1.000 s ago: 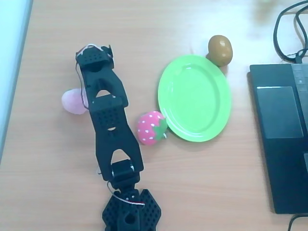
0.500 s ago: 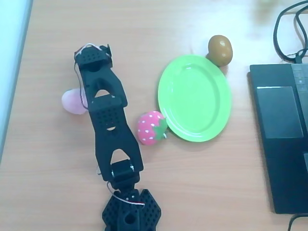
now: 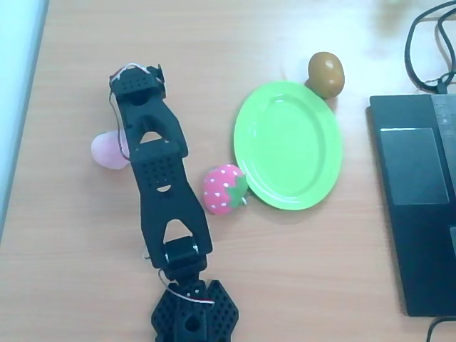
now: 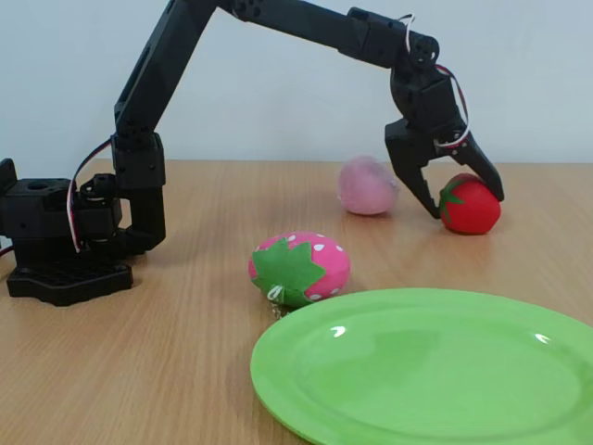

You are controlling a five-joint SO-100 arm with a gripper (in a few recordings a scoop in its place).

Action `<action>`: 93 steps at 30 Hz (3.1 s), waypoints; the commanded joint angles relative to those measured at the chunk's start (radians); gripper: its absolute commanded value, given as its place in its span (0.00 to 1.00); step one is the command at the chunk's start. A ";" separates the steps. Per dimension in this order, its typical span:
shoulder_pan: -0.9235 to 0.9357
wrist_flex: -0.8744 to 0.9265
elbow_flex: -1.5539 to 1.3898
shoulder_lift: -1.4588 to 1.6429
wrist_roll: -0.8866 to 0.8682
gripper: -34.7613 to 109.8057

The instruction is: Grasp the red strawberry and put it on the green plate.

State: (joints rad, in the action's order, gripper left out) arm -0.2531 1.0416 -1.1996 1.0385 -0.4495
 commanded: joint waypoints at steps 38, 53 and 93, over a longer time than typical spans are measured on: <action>-0.060 0.094 0.012 0.181 -0.066 0.40; 0.141 0.337 -0.028 0.417 -0.078 0.41; 0.727 0.451 -0.293 0.430 0.681 0.41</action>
State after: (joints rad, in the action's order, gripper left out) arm 0.4633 1.4987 -1.5002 1.4665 0.2316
